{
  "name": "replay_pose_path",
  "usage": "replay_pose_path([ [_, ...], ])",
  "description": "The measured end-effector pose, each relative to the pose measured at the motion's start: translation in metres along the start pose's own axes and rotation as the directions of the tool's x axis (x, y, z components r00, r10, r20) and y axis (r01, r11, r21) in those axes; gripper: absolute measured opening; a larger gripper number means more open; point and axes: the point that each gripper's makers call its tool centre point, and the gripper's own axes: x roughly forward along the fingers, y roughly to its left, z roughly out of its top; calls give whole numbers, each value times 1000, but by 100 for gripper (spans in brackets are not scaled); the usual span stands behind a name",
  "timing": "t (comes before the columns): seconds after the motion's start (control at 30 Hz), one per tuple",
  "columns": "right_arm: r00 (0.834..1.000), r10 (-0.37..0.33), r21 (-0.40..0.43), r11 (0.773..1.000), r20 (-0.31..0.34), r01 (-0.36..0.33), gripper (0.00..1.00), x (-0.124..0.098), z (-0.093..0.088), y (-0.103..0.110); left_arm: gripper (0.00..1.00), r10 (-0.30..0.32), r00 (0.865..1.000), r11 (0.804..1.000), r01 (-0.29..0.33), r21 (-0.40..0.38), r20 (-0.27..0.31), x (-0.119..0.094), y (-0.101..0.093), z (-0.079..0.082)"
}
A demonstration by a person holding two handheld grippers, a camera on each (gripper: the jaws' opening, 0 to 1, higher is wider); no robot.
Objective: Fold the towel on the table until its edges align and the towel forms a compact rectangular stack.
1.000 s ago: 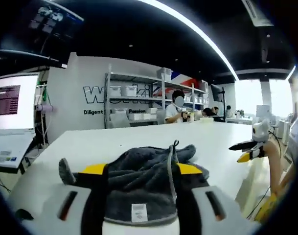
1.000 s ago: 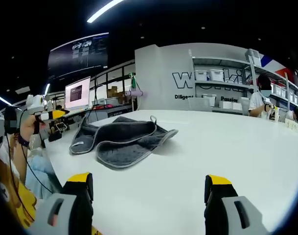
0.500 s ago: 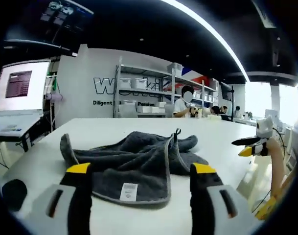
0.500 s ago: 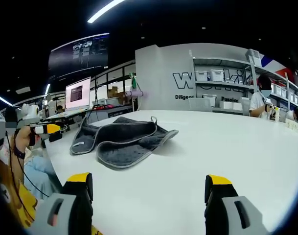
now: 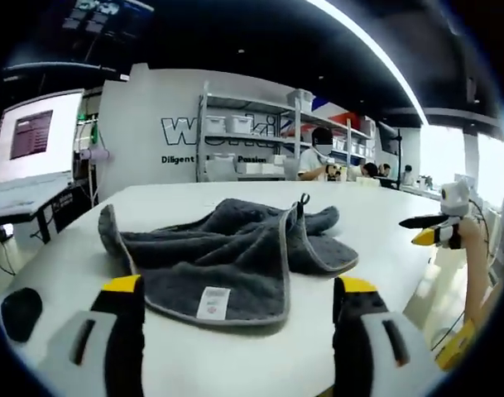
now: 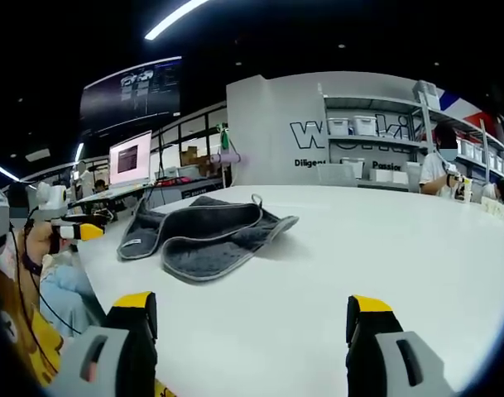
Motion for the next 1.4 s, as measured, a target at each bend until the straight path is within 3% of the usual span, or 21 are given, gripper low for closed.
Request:
replay_pose_path([
  [0.93,1000,-9,-4,1000,-4,9,99,2,7,-10,99,-7,1000,1000,7,-2,-10,1,-3,-1],
  [1.17,997,83,-18,996,6,-83,99,16,27,-6,99,-7,1000,1000,7,-4,-22,0,0,-4],
  [1.4,988,155,-8,988,6,-155,98,40,49,-21,99,-23,1000,1000,23,-6,-19,-2,-1,-5],
])
